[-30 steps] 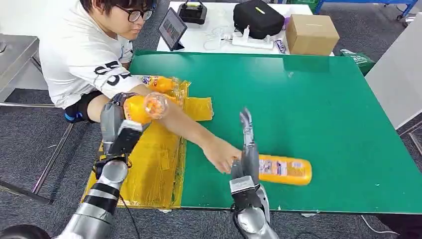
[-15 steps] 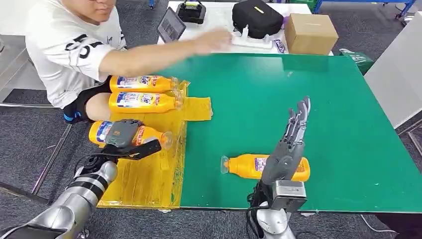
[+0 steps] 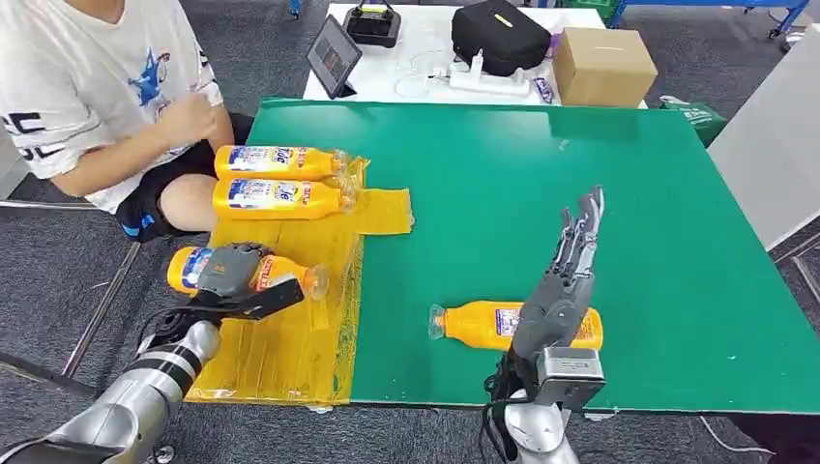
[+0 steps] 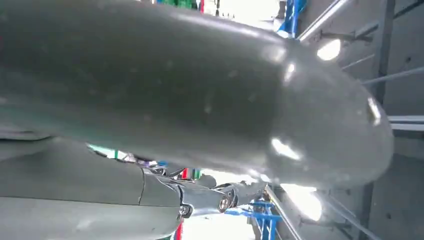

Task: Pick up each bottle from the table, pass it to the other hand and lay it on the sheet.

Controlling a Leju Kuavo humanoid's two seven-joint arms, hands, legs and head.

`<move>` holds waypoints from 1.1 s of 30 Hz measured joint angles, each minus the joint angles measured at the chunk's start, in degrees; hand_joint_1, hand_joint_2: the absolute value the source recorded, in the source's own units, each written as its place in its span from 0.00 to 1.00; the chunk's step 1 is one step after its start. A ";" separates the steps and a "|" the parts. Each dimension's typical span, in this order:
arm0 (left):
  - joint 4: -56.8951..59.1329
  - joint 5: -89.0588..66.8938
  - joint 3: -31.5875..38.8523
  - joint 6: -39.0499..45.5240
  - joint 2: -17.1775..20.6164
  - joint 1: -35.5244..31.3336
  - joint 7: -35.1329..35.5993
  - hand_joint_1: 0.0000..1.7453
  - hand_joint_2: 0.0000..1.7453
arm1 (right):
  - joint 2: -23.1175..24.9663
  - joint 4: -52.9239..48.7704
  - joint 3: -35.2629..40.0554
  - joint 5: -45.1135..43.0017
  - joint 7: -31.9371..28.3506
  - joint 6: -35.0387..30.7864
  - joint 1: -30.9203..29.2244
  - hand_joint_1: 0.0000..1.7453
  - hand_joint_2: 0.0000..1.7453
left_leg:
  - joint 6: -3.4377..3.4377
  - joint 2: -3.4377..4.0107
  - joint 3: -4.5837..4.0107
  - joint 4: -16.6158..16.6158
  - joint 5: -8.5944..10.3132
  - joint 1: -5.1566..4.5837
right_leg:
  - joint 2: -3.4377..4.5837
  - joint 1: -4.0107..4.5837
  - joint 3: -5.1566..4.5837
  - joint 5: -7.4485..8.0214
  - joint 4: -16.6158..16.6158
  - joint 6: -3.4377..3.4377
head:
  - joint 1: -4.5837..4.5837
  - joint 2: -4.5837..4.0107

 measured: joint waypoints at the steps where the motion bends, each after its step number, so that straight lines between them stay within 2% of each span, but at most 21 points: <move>1: 0.00 0.09 0.00 0.00 -0.02 0.03 -0.02 1.00 1.00 | 0.00 0.02 -0.07 0.00 0.02 0.00 0.00 0.00 0.00 | 0.00 0.00 0.00 0.00 0.00 0.00 | 0.00 0.00 0.00 0.00 0.00 0.00 | 0.00 0.00; 2: 0.00 0.11 0.02 0.00 -0.04 0.04 -0.02 1.00 1.00 | 0.00 0.07 -0.11 0.00 0.00 0.00 -0.01 0.00 0.00 | 0.00 0.00 0.00 0.00 0.00 0.00 | 0.00 0.00 0.01 0.00 0.00 0.00 | 0.00 0.00; 3: 0.00 0.11 0.02 0.00 -0.04 0.04 -0.02 0.63 1.00 | 0.00 0.13 -0.13 0.00 0.02 0.00 -0.01 0.00 0.00 | 0.00 0.00 0.01 0.00 0.00 0.00 | 0.00 0.00 0.01 0.00 0.00 0.00 | 0.00 0.00; 4: 0.00 0.11 0.04 0.00 -0.07 0.04 -0.02 0.00 1.00 | 0.02 0.20 -0.15 0.00 0.02 0.00 -0.01 0.00 0.00 | 0.00 0.00 0.01 0.00 0.00 0.00 | 0.00 0.00 0.01 0.00 0.00 0.00 | 0.00 0.00; 5: 0.00 0.15 0.04 -0.02 -0.07 0.05 -0.07 0.00 0.00 | 0.02 0.24 -0.17 0.02 0.00 0.02 -0.01 0.00 0.00 | 0.00 0.00 0.01 0.00 0.00 0.00 | 0.00 0.00 0.01 0.00 0.00 0.00 | 0.00 0.00; 18: -1.53 13.31 2.69 -17.10 -2.01 1.21 -9.40 0.00 0.00 | 1.33 3.72 -2.05 0.13 0.02 5.07 -0.60 0.00 0.00 | 0.00 -0.19 0.22 -0.02 0.01 -0.01 | -0.14 -0.01 0.30 -0.02 -0.03 0.00 | 0.00 0.00; 26: -3.10 17.20 3.59 -20.61 -2.03 2.54 -11.28 0.00 0.00 | 1.40 5.44 -2.67 0.04 0.02 5.22 -0.94 0.00 0.00 | -0.03 -0.19 0.38 -0.03 0.07 0.00 | -0.14 0.00 0.46 -0.01 -0.02 -0.01 | 0.00 0.00; 31: -4.50 24.84 4.94 -25.90 -2.08 3.55 -13.26 0.00 0.00 | 1.44 6.51 -2.99 0.09 0.02 5.27 -1.14 0.00 0.00 | -0.03 -0.22 0.40 -0.03 0.08 0.00 | -0.16 0.00 0.49 -0.01 -0.01 -0.01 | 0.00 0.00; 33: -5.90 27.74 5.97 -25.40 -2.40 4.77 -13.57 0.00 0.00 | 1.49 6.97 -3.08 0.30 0.02 5.27 -1.14 0.00 0.00 | -0.03 -0.20 0.38 -0.03 0.08 0.00 | -0.15 0.00 0.44 -0.01 -0.02 -0.01 | 0.00 0.00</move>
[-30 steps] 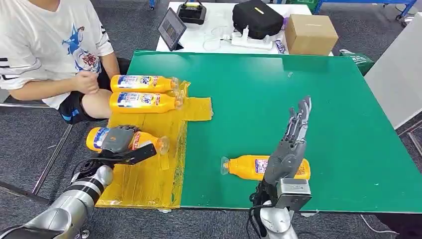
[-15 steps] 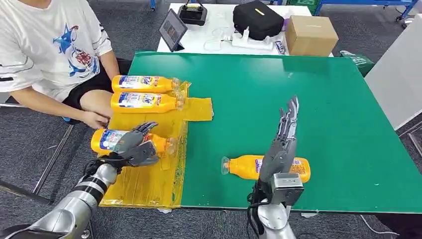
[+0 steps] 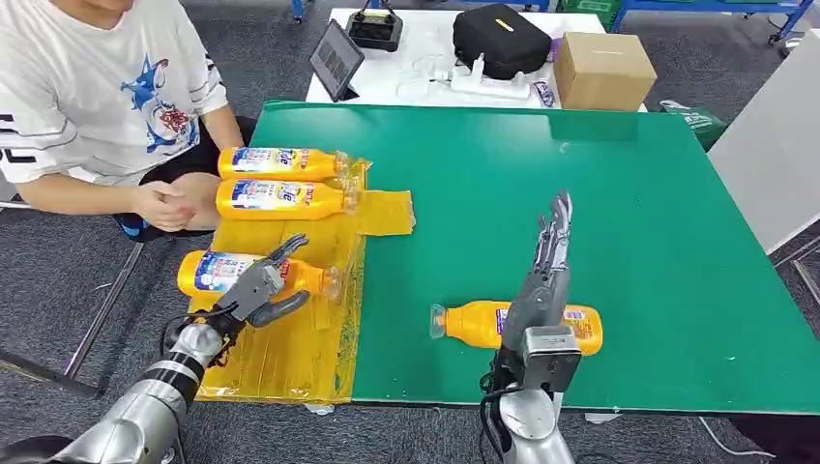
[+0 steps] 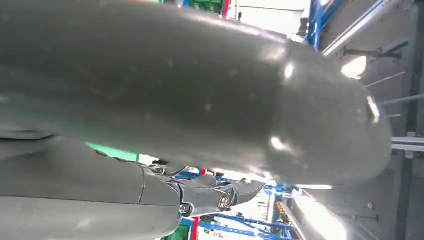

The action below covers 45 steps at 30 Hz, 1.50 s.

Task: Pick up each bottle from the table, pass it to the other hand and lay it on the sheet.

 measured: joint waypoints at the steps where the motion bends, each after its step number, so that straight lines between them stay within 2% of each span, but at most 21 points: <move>1: -0.70 0.89 0.39 0.20 -0.24 0.51 0.02 0.00 0.00 | 0.09 0.22 -0.04 0.11 0.00 0.00 0.00 0.00 0.00 | 0.00 0.00 -0.02 0.00 0.00 0.00 | 0.00 0.00 -0.02 0.00 0.00 0.00 | 0.00 0.00; 8: -3.43 1.70 1.66 0.24 -0.85 2.18 0.46 0.00 0.00 | 0.37 1.35 -0.26 0.46 -0.02 0.00 -0.04 0.00 0.00 | 0.00 0.00 -0.08 0.00 0.00 0.01 | 0.00 0.01 -0.08 0.00 0.00 0.00 | 0.00 0.00; 9: -3.58 1.83 1.88 0.37 -0.89 2.26 0.46 0.00 0.00 | 0.37 1.46 -0.28 0.61 0.02 0.02 -0.03 0.00 1.00 | 0.00 0.00 -0.09 0.00 0.00 0.01 | 0.00 0.01 -0.09 0.00 0.00 0.00 | 0.00 0.00; 10: -3.74 2.56 2.10 1.25 -0.96 2.37 0.35 0.00 1.00 | 0.37 1.60 -0.28 1.23 0.40 0.44 -0.04 0.00 1.00 | 0.00 0.00 -0.10 0.00 0.00 0.01 | 0.00 0.01 -0.10 0.00 0.00 0.00 | 0.00 0.00; 14: -5.44 6.80 4.34 9.41 -2.03 3.66 -1.40 0.00 1.00 | 0.31 2.65 -0.28 4.99 2.58 2.52 -0.17 0.00 1.00 | -0.01 0.04 -0.23 0.00 0.01 0.02 | 0.01 0.02 -0.24 0.01 0.01 0.00 | 0.00 0.00; 15: -7.32 7.96 5.24 14.13 -2.49 4.37 -2.11 0.00 1.00 | 0.20 3.38 -0.24 7.05 3.81 3.08 -0.27 0.00 1.00 | -0.02 0.04 -0.24 0.00 0.02 0.02 | 0.01 0.02 -0.28 0.01 0.01 0.00 | 0.00 0.00; 18: -18.02 14.89 8.79 27.55 -5.61 7.86 -4.86 0.00 1.00 | -1.42 5.22 -0.24 16.70 11.24 4.85 0.28 0.00 1.00 | -0.02 0.02 -0.31 0.01 0.01 0.00 | 0.00 0.00 -0.32 0.01 -0.02 0.01 | 0.02 0.00; 20: -25.51 19.88 9.59 30.14 -7.18 11.03 -5.88 0.00 1.00 | -3.73 5.86 -0.28 24.01 17.56 6.68 1.05 0.00 1.00 | 0.00 0.01 -0.33 0.01 -0.02 -0.03 | 0.00 -0.04 -0.32 0.00 -0.04 0.02 | -0.02 0.00; 23: -33.86 21.31 9.75 30.49 -8.98 15.86 -6.36 0.00 1.00 | -6.54 6.36 -1.07 27.04 19.91 8.31 2.19 0.00 1.00 | 0.01 -0.03 -0.58 0.02 -0.03 -0.03 | -0.01 -0.04 -0.50 -0.01 -0.08 0.02 | 0.07 0.00; 27: -38.01 22.20 9.75 30.69 -9.79 17.84 -6.80 0.00 1.00 | -7.56 6.43 -1.31 28.66 21.29 9.25 2.65 0.00 1.00 | 0.04 0.05 -0.60 0.02 -0.08 -0.03 | 0.01 -0.03 -0.58 0.00 -0.10 0.02 | -0.02 0.00; 32: -44.54 22.09 8.78 28.91 -11.52 23.85 -6.36 0.00 1.00 | -12.86 5.20 -2.36 37.40 31.87 15.11 5.31 0.00 1.00 | 0.04 -0.01 -0.59 0.02 -0.08 -0.03 | 0.00 -0.04 -0.58 -0.02 -0.11 0.03 | -0.02 0.00; 36: -46.53 23.19 6.86 25.41 -12.42 27.63 -4.50 0.00 1.00 | -17.23 2.99 -3.32 39.17 35.89 18.58 8.27 0.00 1.00 | 0.08 0.03 -0.64 0.02 -0.15 -0.05 | 0.01 -0.05 -0.61 -0.01 -0.12 0.03 | -0.02 0.00; 45: -46.57 23.51 4.35 23.43 -13.49 29.37 -3.69 0.00 1.00 | -21.55 -0.46 -3.67 39.10 38.82 19.96 11.37 0.00 1.00 | 0.09 0.04 -0.59 0.02 -0.14 -0.03 | 0.02 -0.03 -0.59 -0.01 -0.12 0.03 | -0.02 0.00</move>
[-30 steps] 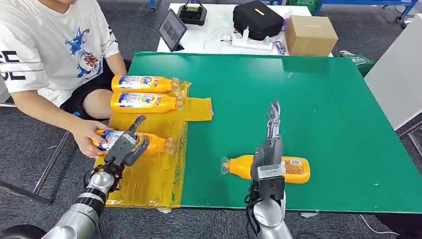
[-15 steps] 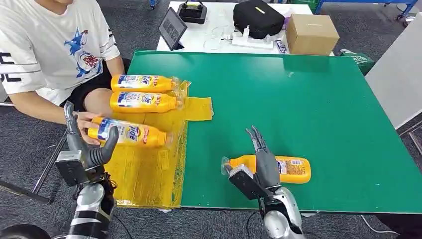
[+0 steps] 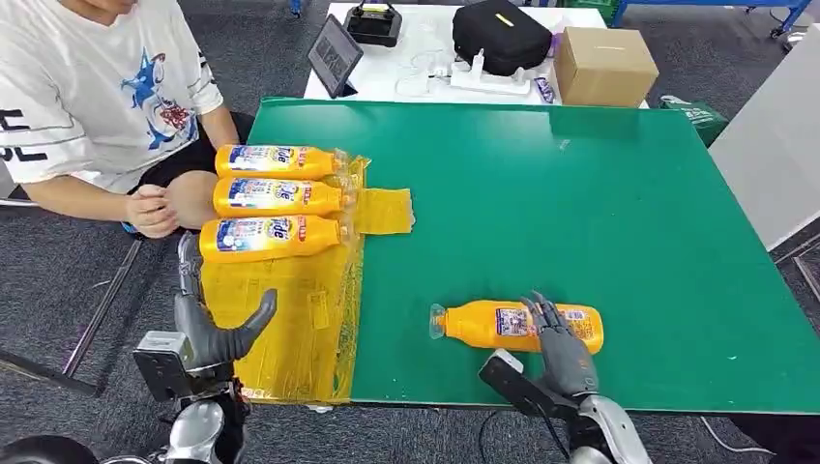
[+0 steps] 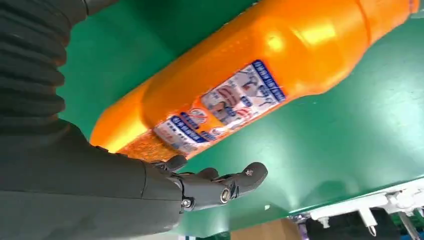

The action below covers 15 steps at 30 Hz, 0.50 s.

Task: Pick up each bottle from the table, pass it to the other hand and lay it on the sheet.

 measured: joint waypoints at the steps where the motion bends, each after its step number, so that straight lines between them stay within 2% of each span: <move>1: 0.19 0.07 -0.15 -0.22 0.00 -0.04 0.13 0.00 1.00 | -0.28 -0.02 0.00 -0.24 0.26 0.72 -0.02 0.00 1.00 | 0.00 0.00 0.01 0.00 0.00 0.00 | 0.00 0.00 0.00 0.00 0.00 0.00 | 0.00 0.00; 8: 2.69 0.31 -1.07 -1.66 -0.17 -1.12 0.42 0.00 1.00 | -2.90 2.58 -1.48 -2.12 0.54 3.27 -2.16 0.00 1.00 | 0.02 -0.01 0.01 0.00 0.02 -0.03 | 0.00 -0.03 0.06 0.01 0.00 0.01 | 0.00 0.00; 15: 4.46 0.59 -1.92 -2.21 -0.17 -2.06 0.44 0.00 1.00 | -4.24 6.89 -3.28 2.74 -0.26 2.29 -5.79 0.00 1.00 | 0.03 -0.01 0.01 0.01 0.02 -0.05 | 0.00 -0.04 0.05 0.04 0.00 0.06 | 0.02 0.00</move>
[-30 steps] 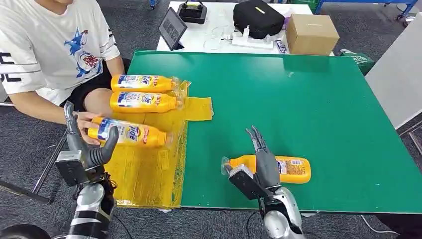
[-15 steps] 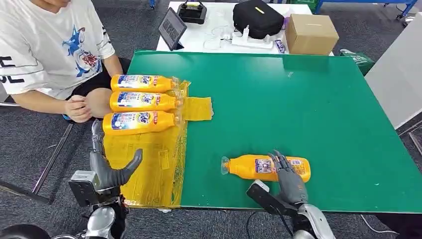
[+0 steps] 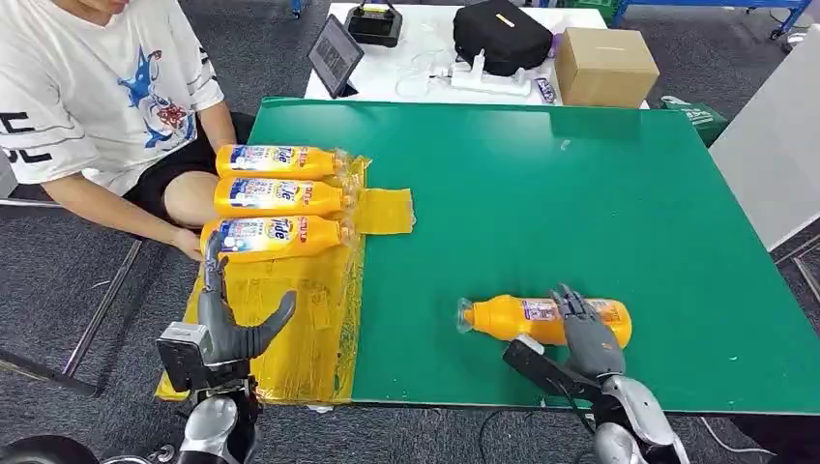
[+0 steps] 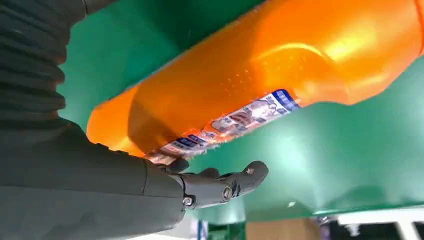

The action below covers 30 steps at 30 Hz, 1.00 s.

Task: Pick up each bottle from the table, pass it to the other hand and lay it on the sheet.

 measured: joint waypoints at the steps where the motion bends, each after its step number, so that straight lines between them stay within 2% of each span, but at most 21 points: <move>1: 0.42 0.00 -0.20 -0.07 0.00 -0.25 0.00 0.00 1.00 | -0.11 1.08 -0.26 0.89 -0.13 -0.15 -0.86 0.00 1.00 | 0.00 0.01 0.01 0.00 0.00 0.00 | 0.00 0.00 0.00 0.00 0.00 0.00 | -0.04 0.00; 9: 2.45 0.02 -0.65 -0.44 -0.02 -1.29 0.02 0.00 1.00 | -0.20 5.85 -0.55 4.24 -1.00 -0.85 -4.37 0.00 1.00 | 0.00 0.01 0.00 0.00 0.00 0.03 | 0.00 0.03 -0.01 0.00 0.02 0.00 | -0.02 0.00; 20: 3.96 0.02 -1.51 -0.90 -0.17 -2.18 0.09 0.00 1.00 | 0.61 10.36 0.53 3.75 -2.05 0.37 -6.91 0.00 1.00 | 0.00 -0.01 0.00 0.00 0.00 0.02 | 0.00 0.01 -0.01 0.00 0.01 0.00 | -0.02 0.00; 23: 4.39 0.13 -1.53 -1.55 -0.17 -2.33 0.22 0.00 1.00 | 0.16 10.86 0.57 0.62 -1.49 4.04 -7.38 0.00 1.00 | 0.00 -0.01 0.03 0.00 0.00 0.02 | 0.00 0.01 0.00 0.00 0.00 0.00 | -0.04 0.00; 30: 5.66 1.29 -1.53 -3.02 -0.15 -2.73 0.74 0.00 1.00 | -4.29 11.93 0.90 -7.20 1.27 13.16 -8.83 0.00 1.00 | 0.01 -0.05 0.33 0.00 -0.02 0.02 | -0.02 0.02 0.23 -0.03 -0.10 0.01 | -0.02 0.00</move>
